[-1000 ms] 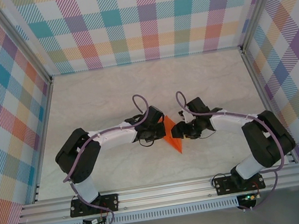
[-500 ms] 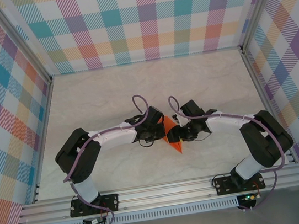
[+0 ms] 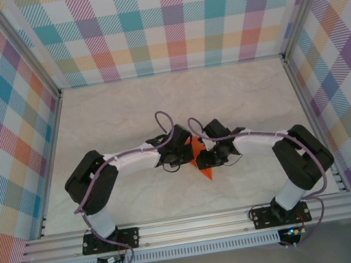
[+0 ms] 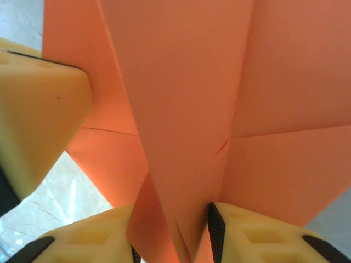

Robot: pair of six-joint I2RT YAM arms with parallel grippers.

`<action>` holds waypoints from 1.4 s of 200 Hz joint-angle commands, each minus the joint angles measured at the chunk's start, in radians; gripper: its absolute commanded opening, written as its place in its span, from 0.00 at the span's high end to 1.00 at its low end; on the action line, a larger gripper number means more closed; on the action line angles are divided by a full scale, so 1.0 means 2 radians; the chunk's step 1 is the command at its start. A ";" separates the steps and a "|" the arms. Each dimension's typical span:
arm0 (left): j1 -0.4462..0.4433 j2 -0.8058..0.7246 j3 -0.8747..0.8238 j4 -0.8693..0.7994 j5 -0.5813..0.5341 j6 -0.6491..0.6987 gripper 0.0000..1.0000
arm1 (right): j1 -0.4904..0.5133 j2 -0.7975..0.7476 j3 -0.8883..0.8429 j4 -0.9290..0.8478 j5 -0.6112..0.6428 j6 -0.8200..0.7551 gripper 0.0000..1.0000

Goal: Fold a paper plane with a square sheet of paper (pick it up from the middle)
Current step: Move a paper plane to the center of the table.

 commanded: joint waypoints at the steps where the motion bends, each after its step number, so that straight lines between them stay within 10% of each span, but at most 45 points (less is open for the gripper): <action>1: 0.005 -0.012 -0.011 0.002 0.003 0.004 1.00 | 0.010 0.009 0.018 -0.018 0.030 -0.007 0.66; 103: 0.009 -0.022 -0.022 0.009 0.005 0.003 1.00 | 0.034 0.024 0.043 -0.050 0.080 -0.004 0.86; 151: 0.013 -0.077 -0.047 0.012 -0.023 -0.016 0.82 | 0.049 0.012 0.077 -0.119 0.168 0.027 1.00; 183: 0.019 -0.151 -0.083 -0.027 -0.106 -0.046 0.59 | 0.050 -0.001 0.117 -0.191 0.251 0.081 1.00; 280: 0.058 -0.291 -0.178 -0.092 -0.169 -0.081 0.54 | 0.050 0.160 0.251 -0.226 0.247 0.152 0.94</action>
